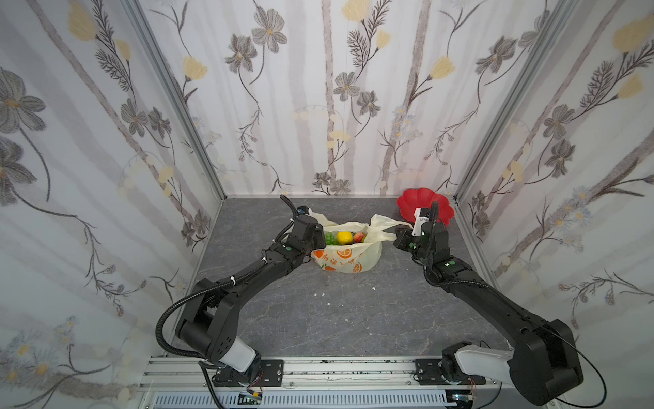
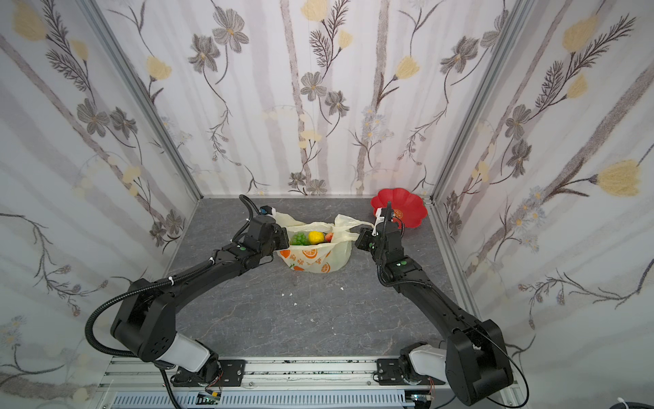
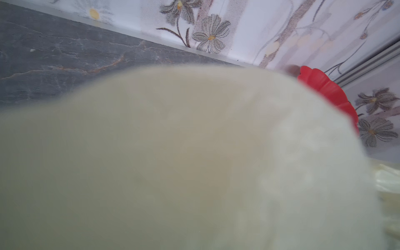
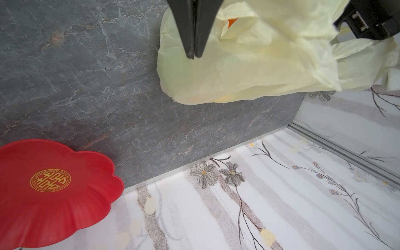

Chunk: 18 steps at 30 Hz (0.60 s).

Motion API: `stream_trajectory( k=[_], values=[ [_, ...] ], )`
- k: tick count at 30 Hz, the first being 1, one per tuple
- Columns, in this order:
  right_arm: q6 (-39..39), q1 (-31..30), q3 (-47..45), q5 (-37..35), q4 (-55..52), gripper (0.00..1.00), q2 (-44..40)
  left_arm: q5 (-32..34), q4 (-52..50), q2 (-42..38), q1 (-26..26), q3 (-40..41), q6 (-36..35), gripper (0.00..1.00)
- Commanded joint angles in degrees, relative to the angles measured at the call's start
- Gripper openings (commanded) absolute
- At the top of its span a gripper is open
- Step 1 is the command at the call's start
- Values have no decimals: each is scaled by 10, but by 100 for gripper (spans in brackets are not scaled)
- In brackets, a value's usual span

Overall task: Take fruits out of the plastic bag
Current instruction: Spread open the plastic bag at the center of the table.

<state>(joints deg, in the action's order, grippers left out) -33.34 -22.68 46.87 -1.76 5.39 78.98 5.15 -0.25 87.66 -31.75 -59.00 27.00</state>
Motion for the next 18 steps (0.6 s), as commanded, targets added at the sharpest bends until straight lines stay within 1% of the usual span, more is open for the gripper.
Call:
stream_trajectory(
  k=[1, 2, 3, 5, 6, 8, 11, 15, 18],
  values=[
    [25, -39, 17, -59, -64, 48, -33, 15, 26, -10, -19, 2, 2, 0],
    [35, -56, 23, -84, -89, 58, -49, 22, 25, -13, -25, 2, 5, 0],
    [43, -72, 30, -109, -114, 67, -63, 29, 25, -17, -30, 2, 10, 0],
    [52, -100, 41, -147, -156, 77, -94, 43, 25, -23, -37, 3, 19, 0],
    [56, -114, 47, -166, -176, 80, -111, 51, 24, -25, -42, 3, 21, 0],
    [60, -143, 63, -210, -220, 83, -138, 62, 24, -28, -49, 1, 28, 0],
    [63, -205, 102, -289, -279, 86, -160, 74, 22, -29, -59, -2, 30, 0],
    [51, -296, 159, -378, -338, 86, -146, 79, 19, -25, -64, -4, 35, 0],
    [53, -344, 191, -407, -351, 84, -126, 81, 18, -24, -67, -5, 38, 0]
  ],
)
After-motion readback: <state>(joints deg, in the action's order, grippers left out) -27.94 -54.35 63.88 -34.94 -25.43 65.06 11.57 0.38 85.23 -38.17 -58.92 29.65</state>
